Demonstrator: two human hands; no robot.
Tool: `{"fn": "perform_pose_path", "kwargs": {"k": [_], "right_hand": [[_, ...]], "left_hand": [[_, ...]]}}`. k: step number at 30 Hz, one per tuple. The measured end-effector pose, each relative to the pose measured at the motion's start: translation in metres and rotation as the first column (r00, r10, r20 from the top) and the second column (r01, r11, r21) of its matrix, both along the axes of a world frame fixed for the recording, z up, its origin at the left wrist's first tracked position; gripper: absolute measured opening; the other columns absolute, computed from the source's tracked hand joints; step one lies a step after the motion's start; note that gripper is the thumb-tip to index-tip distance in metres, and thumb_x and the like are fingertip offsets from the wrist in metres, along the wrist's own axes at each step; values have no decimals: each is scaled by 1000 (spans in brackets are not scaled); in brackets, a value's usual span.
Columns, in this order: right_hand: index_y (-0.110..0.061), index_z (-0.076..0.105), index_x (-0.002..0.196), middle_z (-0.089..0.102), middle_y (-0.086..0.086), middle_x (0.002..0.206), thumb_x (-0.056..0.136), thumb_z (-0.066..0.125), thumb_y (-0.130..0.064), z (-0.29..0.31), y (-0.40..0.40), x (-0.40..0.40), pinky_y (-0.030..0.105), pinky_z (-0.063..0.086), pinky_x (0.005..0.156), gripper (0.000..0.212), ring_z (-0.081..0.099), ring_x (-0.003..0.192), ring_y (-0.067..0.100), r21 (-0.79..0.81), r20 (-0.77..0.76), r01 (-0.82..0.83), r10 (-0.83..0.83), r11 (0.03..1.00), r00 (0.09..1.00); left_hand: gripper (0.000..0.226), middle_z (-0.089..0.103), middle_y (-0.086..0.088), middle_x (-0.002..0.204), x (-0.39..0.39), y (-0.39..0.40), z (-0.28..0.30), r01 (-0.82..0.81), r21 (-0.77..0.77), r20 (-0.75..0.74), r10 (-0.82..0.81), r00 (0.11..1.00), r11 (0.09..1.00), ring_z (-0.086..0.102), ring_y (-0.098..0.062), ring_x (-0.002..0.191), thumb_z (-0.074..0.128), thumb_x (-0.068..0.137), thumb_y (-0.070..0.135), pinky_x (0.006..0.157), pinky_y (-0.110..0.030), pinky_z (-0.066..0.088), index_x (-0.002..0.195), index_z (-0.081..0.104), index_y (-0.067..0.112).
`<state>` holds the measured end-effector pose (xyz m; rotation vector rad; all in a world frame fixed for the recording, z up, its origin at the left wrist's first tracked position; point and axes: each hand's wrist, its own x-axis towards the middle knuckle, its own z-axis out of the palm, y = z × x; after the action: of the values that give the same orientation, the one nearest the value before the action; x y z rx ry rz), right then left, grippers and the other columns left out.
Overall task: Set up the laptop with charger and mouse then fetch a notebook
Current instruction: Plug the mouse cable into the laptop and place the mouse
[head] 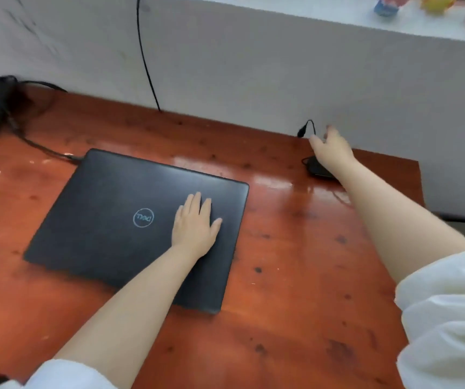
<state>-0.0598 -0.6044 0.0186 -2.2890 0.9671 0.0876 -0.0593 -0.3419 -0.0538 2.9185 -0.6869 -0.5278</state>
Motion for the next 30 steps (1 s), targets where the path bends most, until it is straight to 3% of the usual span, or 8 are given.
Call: {"fn": "perform_pose_path", "kwargs": {"k": [5, 7, 12, 16, 20, 22, 25, 30], "right_hand": [[1, 38, 137, 64, 15, 103, 95, 43, -18, -20, 8, 18, 23, 48, 82, 46, 62, 87, 27, 169, 131, -78, 56, 983, 990], [-3, 35, 141, 54, 1, 76, 94, 46, -19, -30, 20, -2, 21, 46, 83, 50, 59, 86, 24, 107, 65, -199, 193, 974, 979], [-3, 40, 137, 66, 23, 109, 98, 41, -13, -53, 29, -68, 38, 45, 88, 40, 59, 107, 40, 1, 59, -308, 307, 952, 950], [0, 55, 94, 64, 20, 91, 97, 38, -15, -59, 22, -102, 34, 45, 70, 23, 59, 88, 34, -17, -277, -519, 495, 854, 823], [-7, 40, 60, 43, 4, 62, 97, 40, -35, -53, 20, -113, 27, 34, 51, 47, 45, 59, 21, 59, -591, -632, 537, 773, 602], [-4, 48, 68, 46, 4, 65, 95, 43, -42, -49, 22, -108, 26, 35, 49, 47, 45, 58, 21, -8, -557, -601, 495, 799, 666], [-3, 50, 112, 60, 15, 99, 96, 44, -36, -53, 34, -91, 32, 39, 64, 37, 58, 90, 31, -110, -353, -487, 424, 867, 834], [-3, 46, 125, 55, 16, 126, 96, 43, -14, -70, 54, -50, 39, 49, 85, 31, 56, 114, 34, -151, -282, -444, 392, 883, 876]], "left_hand": [[55, 9, -10, 160, -10, -1, -17, -96, -85, 45, 100, 994, 992, 3, -23, 148, 34, 101, 32, 121, -37, 4, 149, 20, 9], [54, 14, -11, 159, -12, -1, -20, -116, -111, 55, 123, 991, 987, 6, -23, 148, 37, 100, 30, 121, -38, 5, 147, 24, 8], [52, 19, -12, 158, -15, -4, -24, -141, -128, 71, 151, 986, 982, 10, -24, 148, 41, 99, 27, 121, -39, 7, 145, 30, 7], [51, 23, -14, 156, -16, -6, -21, -147, -132, 90, 160, 983, 980, 13, -27, 147, 43, 99, 24, 121, -41, 10, 144, 33, 4], [50, 25, -15, 156, -19, -7, -21, -154, -133, 91, 166, 982, 979, 15, -28, 147, 43, 99, 24, 120, -42, 11, 143, 34, 4], [50, 25, -15, 156, -19, -7, -21, -150, -126, 97, 163, 982, 981, 15, -27, 147, 43, 99, 24, 120, -42, 11, 143, 34, 4], [50, 26, -14, 155, -20, -7, -22, -146, -121, 105, 159, 982, 982, 16, -27, 146, 43, 98, 24, 120, -42, 12, 143, 35, 4], [49, 29, -15, 154, -18, -8, -26, -148, -143, 115, 165, 980, 979, 19, -28, 146, 47, 97, 22, 120, -43, 14, 141, 38, 3]]}}
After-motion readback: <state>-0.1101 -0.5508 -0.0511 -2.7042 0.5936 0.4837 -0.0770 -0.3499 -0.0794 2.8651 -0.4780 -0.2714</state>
